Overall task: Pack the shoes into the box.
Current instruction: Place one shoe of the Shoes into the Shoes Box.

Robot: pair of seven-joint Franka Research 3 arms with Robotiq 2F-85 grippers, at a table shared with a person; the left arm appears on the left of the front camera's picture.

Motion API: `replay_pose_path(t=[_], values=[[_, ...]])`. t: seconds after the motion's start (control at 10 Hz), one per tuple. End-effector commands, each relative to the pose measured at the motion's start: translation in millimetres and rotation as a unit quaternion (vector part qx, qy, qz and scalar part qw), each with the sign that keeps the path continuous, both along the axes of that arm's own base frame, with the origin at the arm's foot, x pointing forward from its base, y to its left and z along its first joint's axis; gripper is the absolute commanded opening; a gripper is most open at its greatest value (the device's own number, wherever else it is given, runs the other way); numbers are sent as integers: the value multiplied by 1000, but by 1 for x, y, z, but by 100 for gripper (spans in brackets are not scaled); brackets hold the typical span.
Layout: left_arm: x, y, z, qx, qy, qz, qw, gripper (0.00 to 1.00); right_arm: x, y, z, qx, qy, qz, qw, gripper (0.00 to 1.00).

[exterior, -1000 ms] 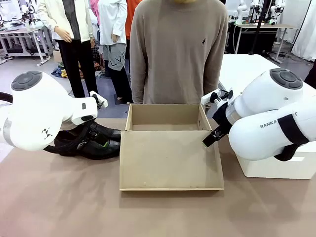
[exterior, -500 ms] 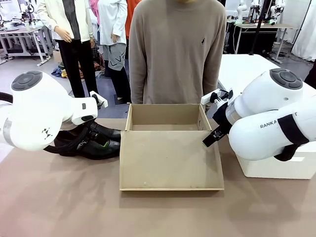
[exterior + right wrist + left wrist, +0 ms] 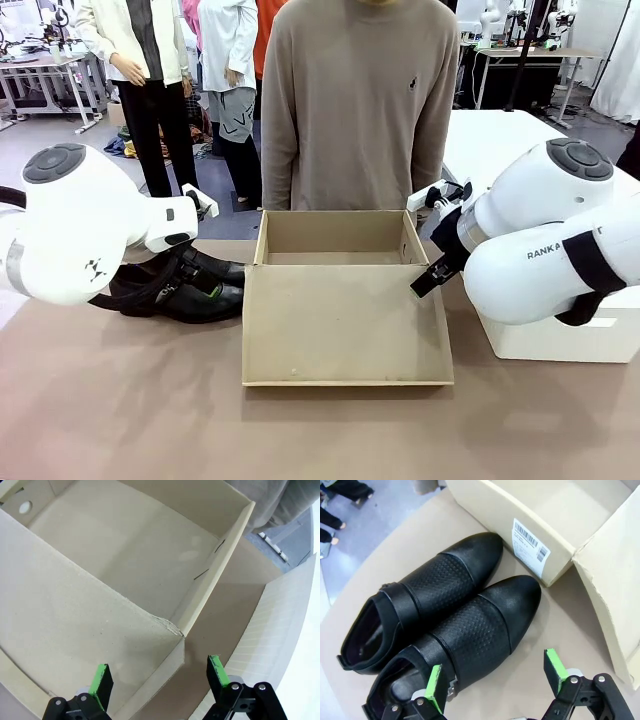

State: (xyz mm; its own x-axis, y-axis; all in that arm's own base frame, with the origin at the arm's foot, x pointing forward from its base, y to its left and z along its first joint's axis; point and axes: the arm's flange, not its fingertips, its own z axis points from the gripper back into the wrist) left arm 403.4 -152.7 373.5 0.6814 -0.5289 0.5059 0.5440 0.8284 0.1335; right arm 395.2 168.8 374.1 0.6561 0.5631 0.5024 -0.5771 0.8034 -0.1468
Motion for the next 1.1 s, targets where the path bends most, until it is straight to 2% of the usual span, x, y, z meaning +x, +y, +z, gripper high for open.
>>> replay_pose_path(t=[0.0,0.3,0.6,0.7,1.0], values=[[-5,1,25,16,-20,-9,1000,100,1,-7,27,11,7,7,1000,100],[-11,2,74,33,-27,-20,999,100,-4,-11,78,15,10,26,999,100],[-19,0,117,35,-26,-35,998,100,-15,-15,115,7,8,37,999,100],[-22,0,129,31,-27,-38,998,100,-18,-16,123,7,7,40,999,100],[-23,5,138,16,-24,-53,998,100,-20,-24,127,29,16,58,998,100]])
